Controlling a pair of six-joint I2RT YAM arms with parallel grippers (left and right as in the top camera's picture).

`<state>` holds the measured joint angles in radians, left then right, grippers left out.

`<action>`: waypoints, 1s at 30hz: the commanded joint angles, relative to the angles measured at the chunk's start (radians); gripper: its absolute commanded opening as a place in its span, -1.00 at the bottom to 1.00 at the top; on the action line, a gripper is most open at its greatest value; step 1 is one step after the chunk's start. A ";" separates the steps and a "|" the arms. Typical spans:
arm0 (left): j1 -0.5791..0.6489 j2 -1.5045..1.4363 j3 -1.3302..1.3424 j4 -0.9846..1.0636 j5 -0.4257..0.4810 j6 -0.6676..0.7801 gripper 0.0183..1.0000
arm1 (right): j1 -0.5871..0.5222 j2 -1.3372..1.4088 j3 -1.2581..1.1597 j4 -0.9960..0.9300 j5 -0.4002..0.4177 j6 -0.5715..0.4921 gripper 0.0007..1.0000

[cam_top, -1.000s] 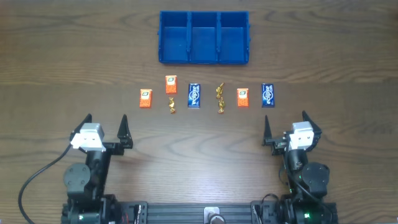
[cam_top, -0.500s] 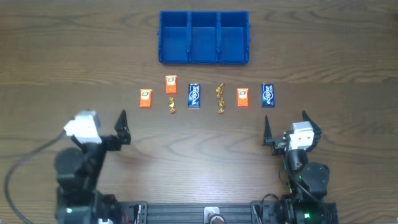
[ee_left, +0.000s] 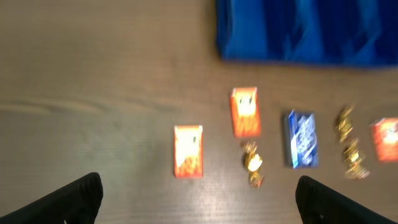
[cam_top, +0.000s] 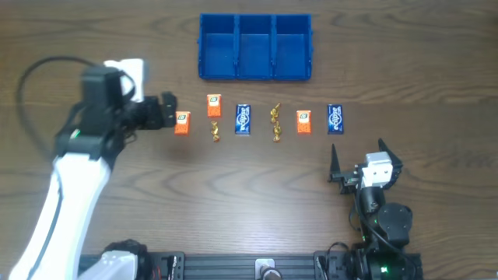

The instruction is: Sort Candies Into Trays

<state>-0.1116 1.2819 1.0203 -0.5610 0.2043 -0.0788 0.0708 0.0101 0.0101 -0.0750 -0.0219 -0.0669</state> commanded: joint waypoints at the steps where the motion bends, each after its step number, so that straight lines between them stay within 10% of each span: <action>1: -0.044 0.202 0.012 0.011 -0.005 -0.006 1.00 | 0.000 -0.007 -0.002 -0.006 0.002 -0.013 1.00; 30: -0.085 0.579 0.111 0.028 -0.137 0.079 0.94 | 0.000 -0.007 -0.002 -0.006 0.002 -0.013 1.00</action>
<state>-0.1970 1.8442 1.1152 -0.5266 0.0898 -0.0177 0.0708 0.0101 0.0101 -0.0750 -0.0223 -0.0669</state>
